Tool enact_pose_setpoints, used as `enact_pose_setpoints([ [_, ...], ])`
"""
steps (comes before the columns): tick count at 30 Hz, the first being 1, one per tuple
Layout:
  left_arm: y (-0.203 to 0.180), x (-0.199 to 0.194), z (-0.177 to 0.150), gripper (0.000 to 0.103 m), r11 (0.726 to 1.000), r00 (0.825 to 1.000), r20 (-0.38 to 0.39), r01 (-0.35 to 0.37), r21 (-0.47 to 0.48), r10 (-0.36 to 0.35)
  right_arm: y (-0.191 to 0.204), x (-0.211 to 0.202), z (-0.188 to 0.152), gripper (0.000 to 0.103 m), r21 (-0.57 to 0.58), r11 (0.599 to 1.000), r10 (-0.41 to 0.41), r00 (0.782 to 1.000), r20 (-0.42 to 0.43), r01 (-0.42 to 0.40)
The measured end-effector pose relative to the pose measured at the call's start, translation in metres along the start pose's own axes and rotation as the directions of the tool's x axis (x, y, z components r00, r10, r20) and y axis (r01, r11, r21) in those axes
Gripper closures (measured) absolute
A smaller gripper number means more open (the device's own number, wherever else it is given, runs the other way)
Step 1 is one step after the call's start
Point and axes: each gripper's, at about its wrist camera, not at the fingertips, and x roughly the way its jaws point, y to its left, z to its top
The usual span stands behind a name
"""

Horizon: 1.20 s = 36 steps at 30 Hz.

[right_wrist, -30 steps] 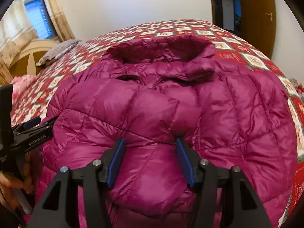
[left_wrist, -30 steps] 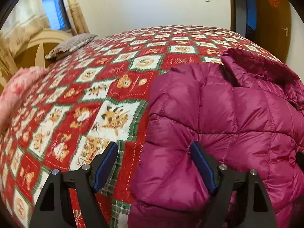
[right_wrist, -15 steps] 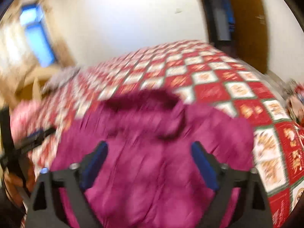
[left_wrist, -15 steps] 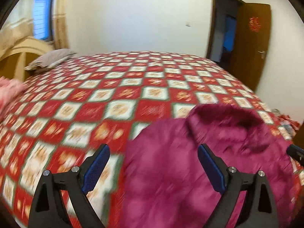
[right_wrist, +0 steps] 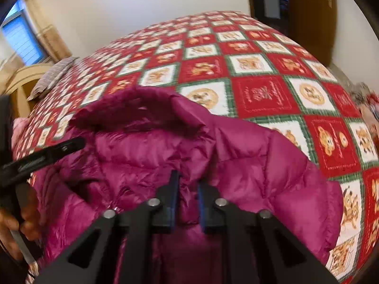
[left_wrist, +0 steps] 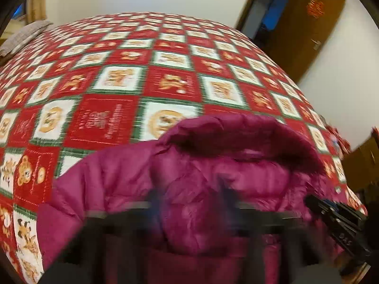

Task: Fold large clothes

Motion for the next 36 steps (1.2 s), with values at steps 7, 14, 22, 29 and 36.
enact_pose_setpoints([
  [7, 0.009, -0.041, -0.007, 0.093, 0.999, 0.989, 0.136, 0.051, 0.001, -0.050, -0.025, -0.004, -0.028, 0.088, 0.053, 0.998, -0.021, 1.000, 0.019, 0.020],
  [14, 0.048, 0.013, -0.031, 0.088, 0.995, 0.998, 0.044, -0.048, -0.087, 0.052, -0.029, -0.008, -0.037, 0.081, 0.127, 0.992, -0.001, 1.000, 0.010, 0.000],
  [22, 0.036, 0.010, -0.045, 0.087, 0.995, 0.987, 0.125, -0.092, -0.045, 0.097, -0.010, -0.082, -0.009, 0.054, 0.185, 0.979, -0.135, 0.952, 0.274, 0.085],
  [29, 0.042, 0.012, -0.041, 0.086, 0.995, 0.989, 0.114, -0.088, -0.039, 0.092, 0.033, 0.007, 0.035, 0.056, 0.208, 0.977, -0.064, 0.997, 0.053, 0.051],
  [36, 0.051, -0.048, -0.042, 0.068, 0.998, 0.989, 0.141, -0.023, -0.060, 0.031, 0.059, 0.029, -0.020, 0.065, -0.070, 0.990, -0.124, 0.992, 0.014, 0.125],
])
